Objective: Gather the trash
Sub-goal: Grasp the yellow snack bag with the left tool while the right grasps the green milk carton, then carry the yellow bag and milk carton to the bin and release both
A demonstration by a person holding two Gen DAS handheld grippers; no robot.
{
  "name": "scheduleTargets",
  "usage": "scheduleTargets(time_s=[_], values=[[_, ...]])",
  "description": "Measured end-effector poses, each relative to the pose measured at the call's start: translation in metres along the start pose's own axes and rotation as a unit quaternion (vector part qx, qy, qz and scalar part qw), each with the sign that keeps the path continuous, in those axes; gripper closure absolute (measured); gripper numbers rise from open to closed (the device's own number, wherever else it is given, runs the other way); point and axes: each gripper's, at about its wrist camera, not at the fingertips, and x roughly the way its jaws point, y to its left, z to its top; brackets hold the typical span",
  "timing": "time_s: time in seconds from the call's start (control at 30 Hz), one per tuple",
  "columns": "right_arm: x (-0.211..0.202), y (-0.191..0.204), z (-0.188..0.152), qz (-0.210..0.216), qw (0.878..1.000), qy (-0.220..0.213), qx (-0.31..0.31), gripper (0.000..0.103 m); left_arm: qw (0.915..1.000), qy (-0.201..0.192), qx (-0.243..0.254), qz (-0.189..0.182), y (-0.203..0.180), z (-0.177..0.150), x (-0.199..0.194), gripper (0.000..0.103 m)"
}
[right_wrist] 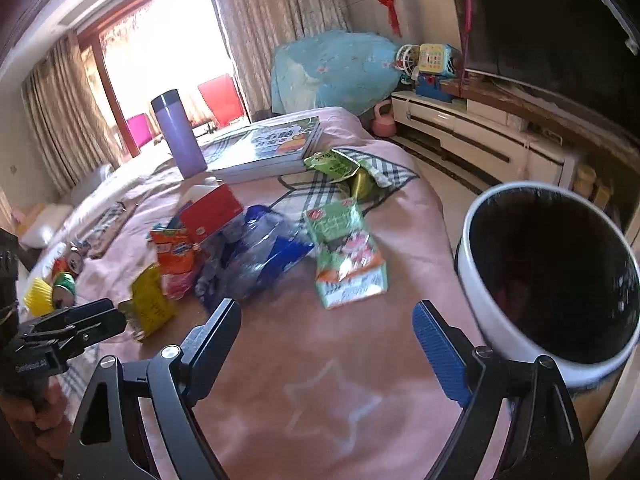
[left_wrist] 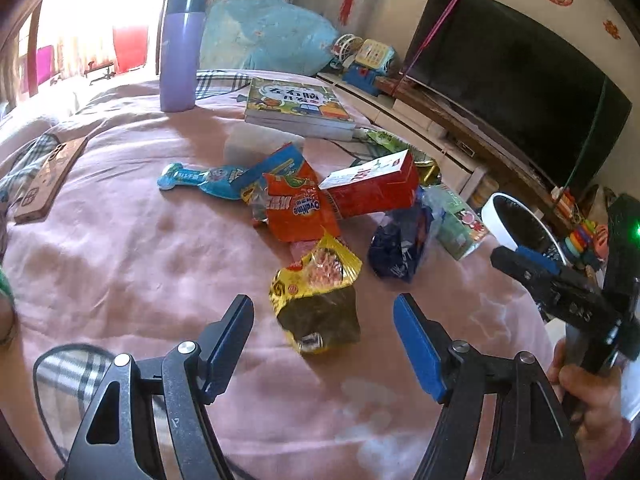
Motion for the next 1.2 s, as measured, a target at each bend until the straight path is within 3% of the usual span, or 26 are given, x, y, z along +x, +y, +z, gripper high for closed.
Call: scheduleTargets(time_s=[0.17, 0.23, 0.3, 0.37, 0.4, 0.7, 1.2], values=[[0.027, -0.003, 0.013, -0.013, 0.999, 0.019, -0.024, 0.022, 0.9999, 0.010, 0.003, -0.003, 0.004, 0.009, 0.025, 0.034], [0.040, -0.005, 0.017, -0.017, 0.999, 0.029, -0.033, 0.024, 0.9999, 0.014, 0.006, -0.007, 0.005, 0.011, 0.034, 0.042], [0.050, -0.006, 0.019, -0.019, 0.998, 0.037, -0.037, 0.028, 0.9997, 0.021, 0.008, -0.013, 0.006, 0.012, 0.044, 0.058], [0.059, -0.006, 0.020, -0.018, 0.998, 0.045, -0.037, 0.039, 0.9994, 0.028, 0.008, -0.019, 0.006, 0.012, 0.051, 0.064], [0.063, -0.007, 0.020, -0.014, 0.998, 0.051, -0.034, 0.054, 0.9994, 0.027, 0.008, -0.018, 0.007, 0.012, 0.052, 0.068], [0.021, -0.016, 0.008, -0.006, 1.000, 0.014, 0.010, 0.055, 0.9986, 0.021, 0.019, -0.046, -0.001, 0.011, 0.040, 0.083], [-0.063, -0.027, -0.010, 0.001, 0.997, -0.044, 0.057, 0.055, 0.9913, 0.011, 0.072, -0.110, -0.053, 0.009, 0.019, 0.085]])
